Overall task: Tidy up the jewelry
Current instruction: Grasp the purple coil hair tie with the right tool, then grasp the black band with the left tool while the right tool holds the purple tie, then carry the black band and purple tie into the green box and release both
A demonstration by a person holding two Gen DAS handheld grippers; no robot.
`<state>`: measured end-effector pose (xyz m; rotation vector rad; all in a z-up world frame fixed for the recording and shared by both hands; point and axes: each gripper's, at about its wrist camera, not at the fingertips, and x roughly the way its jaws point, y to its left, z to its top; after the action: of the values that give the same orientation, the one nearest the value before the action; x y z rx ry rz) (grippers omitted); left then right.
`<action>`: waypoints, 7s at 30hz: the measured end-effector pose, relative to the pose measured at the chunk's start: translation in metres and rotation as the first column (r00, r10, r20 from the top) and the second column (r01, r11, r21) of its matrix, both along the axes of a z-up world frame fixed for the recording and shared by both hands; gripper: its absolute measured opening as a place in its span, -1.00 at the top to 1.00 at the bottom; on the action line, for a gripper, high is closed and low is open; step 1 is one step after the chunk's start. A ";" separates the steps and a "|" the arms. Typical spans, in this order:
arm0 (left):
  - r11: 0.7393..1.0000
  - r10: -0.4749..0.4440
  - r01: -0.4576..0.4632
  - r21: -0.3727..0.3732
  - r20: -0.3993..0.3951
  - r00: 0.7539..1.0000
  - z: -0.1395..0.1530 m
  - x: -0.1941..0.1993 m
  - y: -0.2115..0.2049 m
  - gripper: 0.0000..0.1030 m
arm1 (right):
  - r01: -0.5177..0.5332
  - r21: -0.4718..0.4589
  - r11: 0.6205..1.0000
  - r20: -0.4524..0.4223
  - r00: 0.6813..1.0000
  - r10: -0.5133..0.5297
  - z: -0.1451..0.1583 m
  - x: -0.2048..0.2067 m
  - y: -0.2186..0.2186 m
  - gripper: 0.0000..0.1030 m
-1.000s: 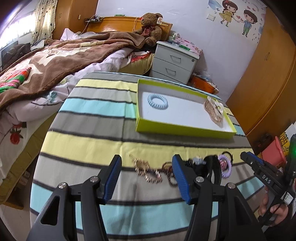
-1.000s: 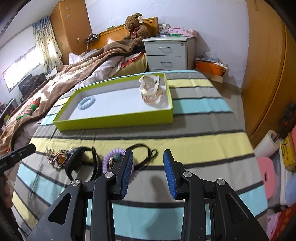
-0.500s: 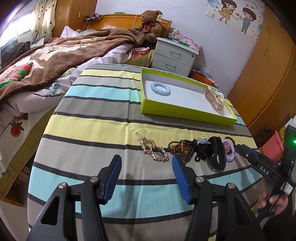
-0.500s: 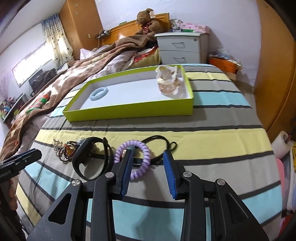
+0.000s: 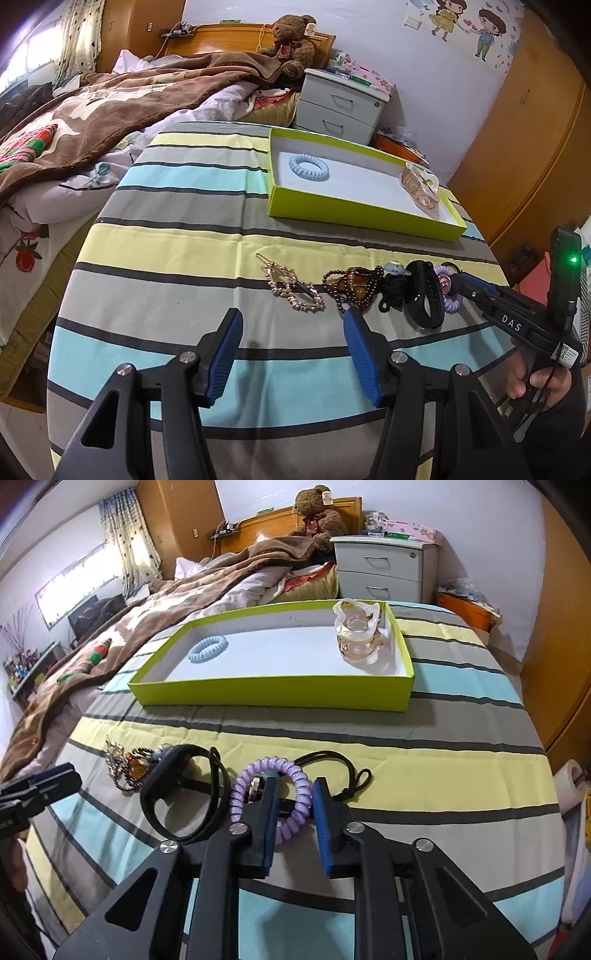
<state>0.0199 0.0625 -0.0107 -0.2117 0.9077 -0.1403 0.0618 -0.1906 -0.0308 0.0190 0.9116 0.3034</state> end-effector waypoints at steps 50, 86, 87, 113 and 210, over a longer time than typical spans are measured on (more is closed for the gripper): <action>0.982 -0.106 0.115 0.148 -0.064 0.992 -0.012 0.033 -0.114 0.50 | 0.109 0.137 0.985 0.117 0.985 -0.125 0.024 -0.031 -0.051 0.81; 0.988 -0.086 0.084 0.127 0.009 0.996 0.022 0.017 -0.095 0.69 | 0.123 0.141 0.982 0.182 0.972 -0.148 0.056 -0.042 -0.050 0.81; 0.989 -0.082 0.080 0.125 0.014 0.997 0.024 0.018 -0.092 0.69 | 0.122 0.139 0.983 0.186 0.971 -0.147 0.058 -0.040 -0.048 0.81; 0.994 -0.021 0.013 0.111 0.075 0.997 0.061 0.070 -0.047 0.69 | 0.062 0.103 0.993 0.245 0.966 -0.085 0.104 0.034 -0.008 0.81; 0.995 0.033 -0.023 0.094 -0.108 0.994 -0.005 0.160 -0.032 0.25 | 0.022 0.001 1.000 -0.028 0.999 -0.022 0.007 0.186 0.073 0.34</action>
<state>0.1800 0.0308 -0.0162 -0.1473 1.0178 -0.0608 0.2481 -0.1179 -0.0237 0.0346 0.9380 0.2844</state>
